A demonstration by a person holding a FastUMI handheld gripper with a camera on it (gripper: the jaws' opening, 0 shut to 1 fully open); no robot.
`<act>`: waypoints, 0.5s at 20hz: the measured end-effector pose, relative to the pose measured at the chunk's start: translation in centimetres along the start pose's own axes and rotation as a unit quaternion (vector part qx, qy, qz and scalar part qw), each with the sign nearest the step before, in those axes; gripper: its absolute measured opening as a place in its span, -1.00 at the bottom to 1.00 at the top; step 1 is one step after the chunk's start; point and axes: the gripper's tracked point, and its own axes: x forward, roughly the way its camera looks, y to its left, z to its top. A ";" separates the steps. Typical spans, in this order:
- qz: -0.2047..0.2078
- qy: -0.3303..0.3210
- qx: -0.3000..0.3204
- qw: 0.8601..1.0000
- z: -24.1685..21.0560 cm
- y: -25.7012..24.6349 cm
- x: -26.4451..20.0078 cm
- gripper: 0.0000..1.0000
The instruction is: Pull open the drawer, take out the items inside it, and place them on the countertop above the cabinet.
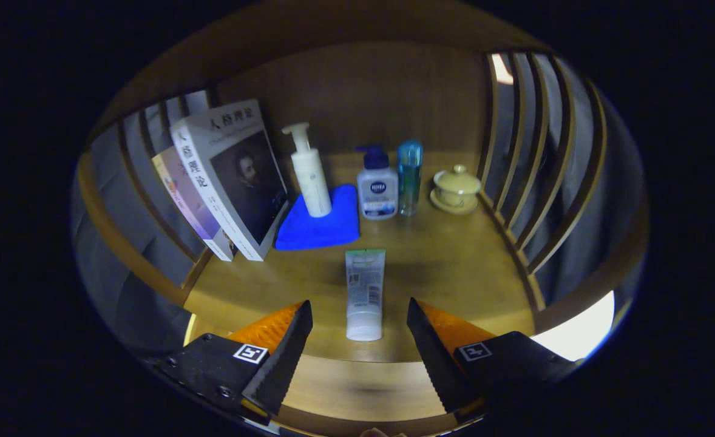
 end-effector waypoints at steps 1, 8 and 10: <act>-0.005 -0.027 -0.020 0.999 0.3 0.2 -1.0 0.96; 0.000 -0.216 -0.059 0.975 -0.2 3.5 -9.3 1.00; 0.004 -0.256 -0.057 0.965 -1.3 4.0 -11.1 1.00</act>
